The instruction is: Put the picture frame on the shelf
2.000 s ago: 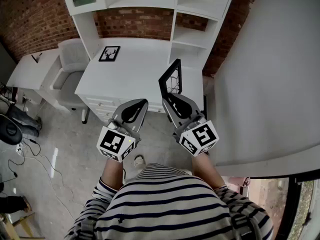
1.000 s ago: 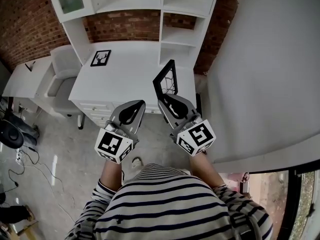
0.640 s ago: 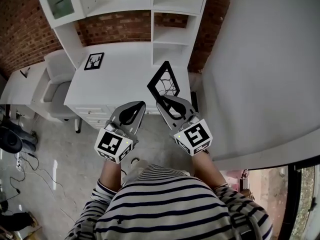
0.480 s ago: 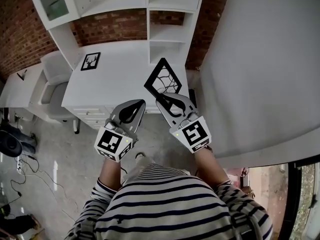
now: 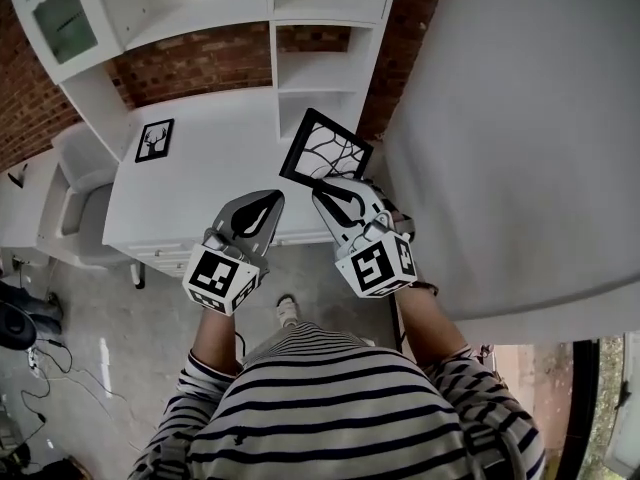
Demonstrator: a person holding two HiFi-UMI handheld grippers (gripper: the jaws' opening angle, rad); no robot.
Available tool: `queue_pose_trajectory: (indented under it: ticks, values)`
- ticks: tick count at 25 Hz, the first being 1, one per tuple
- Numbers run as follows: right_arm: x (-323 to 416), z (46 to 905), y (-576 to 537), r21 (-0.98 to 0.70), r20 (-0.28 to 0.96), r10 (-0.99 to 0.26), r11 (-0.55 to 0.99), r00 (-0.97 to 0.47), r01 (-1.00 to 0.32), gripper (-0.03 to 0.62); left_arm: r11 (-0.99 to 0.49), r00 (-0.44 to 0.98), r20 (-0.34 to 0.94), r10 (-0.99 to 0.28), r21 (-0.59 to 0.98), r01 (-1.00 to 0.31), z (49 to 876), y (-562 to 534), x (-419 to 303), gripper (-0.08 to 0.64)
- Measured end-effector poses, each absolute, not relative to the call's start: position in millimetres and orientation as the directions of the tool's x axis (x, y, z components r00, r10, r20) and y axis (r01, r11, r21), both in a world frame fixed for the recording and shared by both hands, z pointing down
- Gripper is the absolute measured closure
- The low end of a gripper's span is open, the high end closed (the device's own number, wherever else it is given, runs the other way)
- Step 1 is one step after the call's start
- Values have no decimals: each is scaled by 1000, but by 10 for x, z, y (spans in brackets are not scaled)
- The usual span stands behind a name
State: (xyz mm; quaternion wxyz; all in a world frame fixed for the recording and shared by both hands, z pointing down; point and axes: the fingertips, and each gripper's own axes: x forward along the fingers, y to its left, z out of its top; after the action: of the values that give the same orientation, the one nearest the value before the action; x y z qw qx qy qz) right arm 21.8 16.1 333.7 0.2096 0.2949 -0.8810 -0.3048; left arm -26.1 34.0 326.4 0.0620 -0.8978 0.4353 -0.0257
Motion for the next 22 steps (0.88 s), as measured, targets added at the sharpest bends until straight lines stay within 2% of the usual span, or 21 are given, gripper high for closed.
queue_pose_trajectory:
  ticks: [8,10,12,22]
  values:
    - [73,3484,-872,800,244,-733,522,-635,-296,525,-642,641,38,-766,-87,-762,3261,-663,-519,542]
    - [38,3501,-1120,826,243,-755,490,-609,-279,525,-644,640,64,-765,-77,-761,3254,-914,-610,463]
    - [11,3499,-1306,850,244,-778,459,-579,-259,525,-642,637,78,-767,-72,-763,3224,-1125,-697,433]
    - [32,3563,-2003,925,241,-822,355,-516,-134,525,-649,637,142,-758,-68,-757,3059,-2120,-586,424]
